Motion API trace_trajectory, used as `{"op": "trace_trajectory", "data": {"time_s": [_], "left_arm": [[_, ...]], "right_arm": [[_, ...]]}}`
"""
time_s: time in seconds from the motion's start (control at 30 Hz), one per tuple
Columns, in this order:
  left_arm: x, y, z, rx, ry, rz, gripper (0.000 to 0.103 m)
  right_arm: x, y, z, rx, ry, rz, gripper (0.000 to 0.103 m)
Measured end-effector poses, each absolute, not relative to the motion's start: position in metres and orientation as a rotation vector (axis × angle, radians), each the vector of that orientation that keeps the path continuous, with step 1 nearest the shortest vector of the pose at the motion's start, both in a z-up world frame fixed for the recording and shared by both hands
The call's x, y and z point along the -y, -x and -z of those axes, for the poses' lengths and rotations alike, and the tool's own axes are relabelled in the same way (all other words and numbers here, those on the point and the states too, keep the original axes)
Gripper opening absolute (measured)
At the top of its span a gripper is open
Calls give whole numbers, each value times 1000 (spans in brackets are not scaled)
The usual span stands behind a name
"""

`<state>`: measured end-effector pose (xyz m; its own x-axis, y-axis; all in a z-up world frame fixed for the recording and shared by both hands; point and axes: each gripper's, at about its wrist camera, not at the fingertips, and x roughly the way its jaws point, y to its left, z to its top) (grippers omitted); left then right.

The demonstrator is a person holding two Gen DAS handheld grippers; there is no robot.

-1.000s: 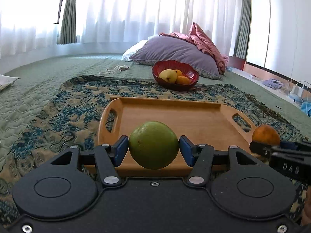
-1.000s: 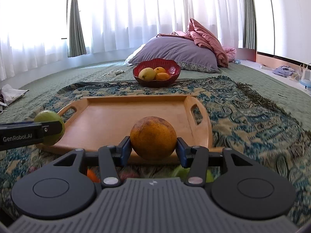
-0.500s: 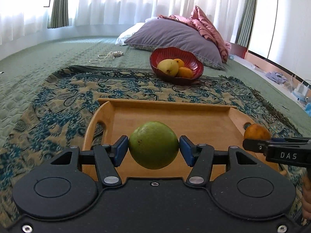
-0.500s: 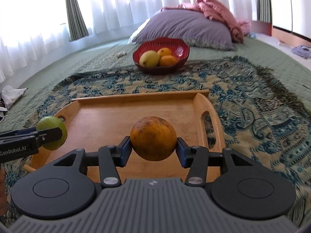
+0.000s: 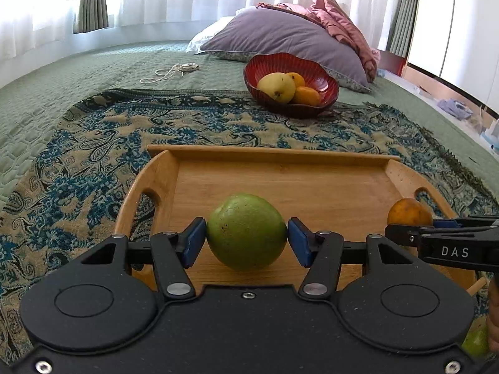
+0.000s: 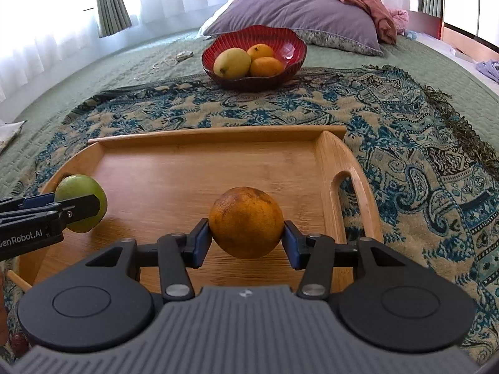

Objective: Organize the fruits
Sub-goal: 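Carry the pomelo in the left gripper and the grapefruit in the right gripper over the wooden tray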

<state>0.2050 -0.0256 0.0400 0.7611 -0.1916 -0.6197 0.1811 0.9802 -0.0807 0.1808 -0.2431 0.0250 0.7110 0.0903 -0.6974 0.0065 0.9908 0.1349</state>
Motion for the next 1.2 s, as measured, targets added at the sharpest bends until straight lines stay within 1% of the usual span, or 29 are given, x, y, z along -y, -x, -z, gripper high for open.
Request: {"op": "trace_trajectory", "data": {"time_s": [1.03, 1.2], "left_arm": [[29, -202, -38, -656, -14, 209, 56], [29, -202, -38, -663, -23, 216, 56]], "right_arm": [[239, -186, -19, -796, -134, -53, 53], [239, -186, -19, -799, -135, -54, 56]]}}
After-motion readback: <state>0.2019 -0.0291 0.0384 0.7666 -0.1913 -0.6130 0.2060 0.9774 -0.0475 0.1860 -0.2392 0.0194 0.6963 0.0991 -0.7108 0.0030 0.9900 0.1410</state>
